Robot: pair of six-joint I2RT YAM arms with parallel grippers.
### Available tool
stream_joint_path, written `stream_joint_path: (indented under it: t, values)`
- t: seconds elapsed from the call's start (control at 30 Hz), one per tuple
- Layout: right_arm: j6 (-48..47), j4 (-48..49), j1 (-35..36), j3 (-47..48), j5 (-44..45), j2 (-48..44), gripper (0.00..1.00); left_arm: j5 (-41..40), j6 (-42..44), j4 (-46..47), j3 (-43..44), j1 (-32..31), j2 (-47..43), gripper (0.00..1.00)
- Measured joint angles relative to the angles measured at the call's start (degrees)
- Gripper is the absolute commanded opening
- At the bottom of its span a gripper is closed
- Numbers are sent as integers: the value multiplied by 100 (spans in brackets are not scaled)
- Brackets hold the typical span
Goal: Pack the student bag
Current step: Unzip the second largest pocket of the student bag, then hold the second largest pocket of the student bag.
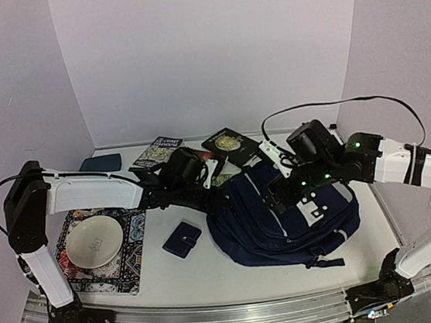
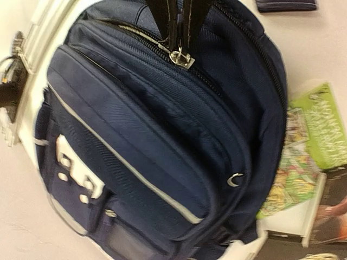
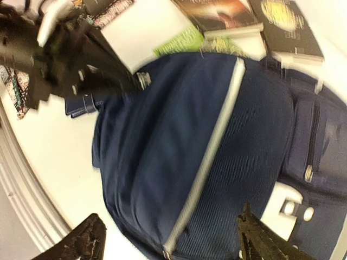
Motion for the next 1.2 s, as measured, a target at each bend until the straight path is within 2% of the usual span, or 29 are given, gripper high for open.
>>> stream_joint_path:
  t: [0.27, 0.57, 0.97, 1.07, 1.2]
  values:
    - [100, 311, 526, 193, 945, 962, 86, 514, -165, -116, 266, -263, -2, 0]
    - [233, 413, 523, 55, 1706, 1148, 82, 746, -165, -120, 271, -305, -2, 0]
    - [528, 455, 521, -94, 1146, 1227, 87, 753, -223, -234, 273, -309, -2, 0]
    - [631, 435, 521, -237, 1219, 1264, 83, 752, -260, -234, 273, -309, -2, 0]
    - [797, 446, 531, -416, 1418, 1312, 67, 747, -282, -234, 273, -311, -23, 0]
